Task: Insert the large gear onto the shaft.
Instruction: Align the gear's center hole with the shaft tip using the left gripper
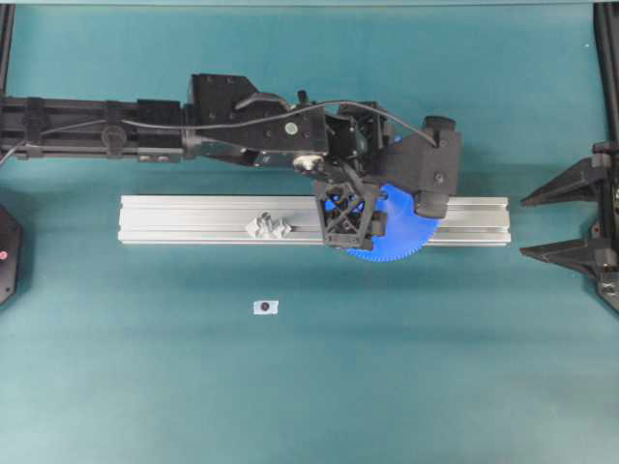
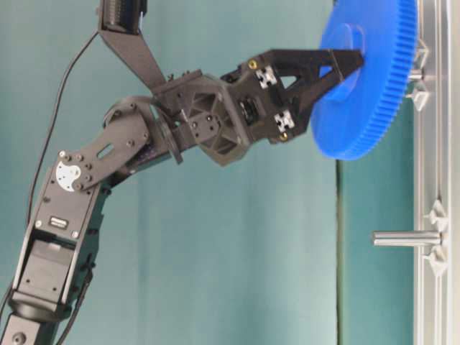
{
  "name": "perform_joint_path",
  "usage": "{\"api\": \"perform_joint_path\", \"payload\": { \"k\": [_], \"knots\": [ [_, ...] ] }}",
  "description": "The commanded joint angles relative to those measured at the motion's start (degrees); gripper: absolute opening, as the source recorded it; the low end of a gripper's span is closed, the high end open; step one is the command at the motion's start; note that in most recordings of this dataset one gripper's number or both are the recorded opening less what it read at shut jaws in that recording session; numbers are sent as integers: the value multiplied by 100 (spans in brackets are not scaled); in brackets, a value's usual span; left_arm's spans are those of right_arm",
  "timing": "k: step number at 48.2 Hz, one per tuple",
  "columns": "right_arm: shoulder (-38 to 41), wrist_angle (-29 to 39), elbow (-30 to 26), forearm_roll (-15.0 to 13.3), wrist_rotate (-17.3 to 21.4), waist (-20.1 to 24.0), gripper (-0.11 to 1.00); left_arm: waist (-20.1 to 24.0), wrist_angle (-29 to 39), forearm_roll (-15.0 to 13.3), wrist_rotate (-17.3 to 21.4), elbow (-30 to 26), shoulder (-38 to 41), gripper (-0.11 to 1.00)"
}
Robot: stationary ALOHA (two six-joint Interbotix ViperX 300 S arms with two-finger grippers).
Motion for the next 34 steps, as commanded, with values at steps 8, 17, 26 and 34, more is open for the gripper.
{"api": "perform_joint_path", "payload": {
  "k": [8,17,26,34],
  "knots": [
    [35,-18,-62,0,53,-35,83,-35,-53,-9,0,-70,-79,78],
    [35,-18,-70,0,53,-35,83,-35,-44,-9,-35,-9,-53,78],
    [35,-18,-70,0,53,-35,83,-35,-70,-9,-26,44,-88,78],
    [35,-18,-62,0,53,-35,83,-53,-105,-9,-26,176,-105,78]
  ]
}}
